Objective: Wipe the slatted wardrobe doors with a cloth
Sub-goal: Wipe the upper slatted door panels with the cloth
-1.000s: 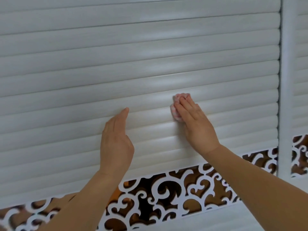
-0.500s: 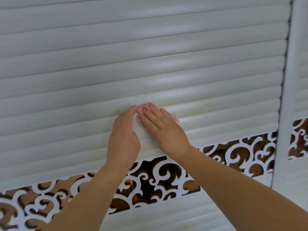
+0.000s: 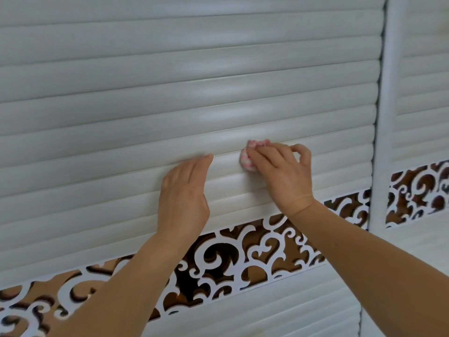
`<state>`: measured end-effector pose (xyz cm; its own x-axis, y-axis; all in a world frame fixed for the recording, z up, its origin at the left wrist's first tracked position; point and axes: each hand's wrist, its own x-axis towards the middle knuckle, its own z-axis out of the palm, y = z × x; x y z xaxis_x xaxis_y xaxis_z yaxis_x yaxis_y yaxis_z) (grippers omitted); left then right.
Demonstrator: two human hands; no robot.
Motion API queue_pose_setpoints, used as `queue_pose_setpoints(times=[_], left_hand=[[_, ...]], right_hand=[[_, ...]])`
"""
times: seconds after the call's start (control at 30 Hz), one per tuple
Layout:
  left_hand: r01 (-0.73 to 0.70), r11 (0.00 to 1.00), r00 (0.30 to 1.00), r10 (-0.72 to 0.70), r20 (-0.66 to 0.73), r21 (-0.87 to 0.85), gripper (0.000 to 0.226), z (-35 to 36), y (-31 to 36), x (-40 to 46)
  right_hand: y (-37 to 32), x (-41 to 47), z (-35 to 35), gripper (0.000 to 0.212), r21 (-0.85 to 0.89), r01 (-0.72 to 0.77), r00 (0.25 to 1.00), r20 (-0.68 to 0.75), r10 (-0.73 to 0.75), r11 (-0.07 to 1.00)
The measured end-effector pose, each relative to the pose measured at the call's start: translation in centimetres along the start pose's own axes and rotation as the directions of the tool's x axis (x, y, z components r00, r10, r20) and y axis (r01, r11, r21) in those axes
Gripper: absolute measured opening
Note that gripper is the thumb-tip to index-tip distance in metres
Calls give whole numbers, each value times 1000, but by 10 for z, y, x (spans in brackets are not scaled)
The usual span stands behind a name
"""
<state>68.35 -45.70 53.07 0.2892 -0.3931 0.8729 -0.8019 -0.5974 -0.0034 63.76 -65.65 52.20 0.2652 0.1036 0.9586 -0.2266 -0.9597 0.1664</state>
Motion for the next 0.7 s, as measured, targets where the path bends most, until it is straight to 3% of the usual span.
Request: queue_pose_setpoints(times=[0.13, 0.23, 0.33, 0.4, 0.5, 0.6, 0.7], left_hand=[[-22, 998, 1000, 22, -8, 57, 73, 7, 2, 4], [-7, 996, 1000, 9, -19, 87, 73, 9, 8, 7], [-4, 993, 1000, 8, -30, 115, 74, 11, 11, 8], [-8, 993, 999, 11, -33, 116, 74, 11, 11, 8], [-19, 994, 999, 24, -47, 104, 72, 13, 9, 8], [-32, 995, 997, 38, -73, 92, 65, 14, 8, 8], [-23, 995, 995, 31, -90, 96, 61, 15, 9, 10]], right_hand=[[38, -8, -8, 57, -27, -130, 988, 84, 132, 991], [60, -9, -15, 45, -19, -264, 960, 92, 265, 964], [68, -9, -11, 34, -40, -303, 949, 81, 305, 952], [65, -5, -10, 23, 56, -390, 916, 125, 381, 919], [48, 2, -13, 16, 70, -367, 925, 130, 356, 928], [19, 8, -11, 17, 321, -370, 928, 79, 364, 872], [-3, 16, -4, 22, 348, -252, 962, -7, 271, 903]])
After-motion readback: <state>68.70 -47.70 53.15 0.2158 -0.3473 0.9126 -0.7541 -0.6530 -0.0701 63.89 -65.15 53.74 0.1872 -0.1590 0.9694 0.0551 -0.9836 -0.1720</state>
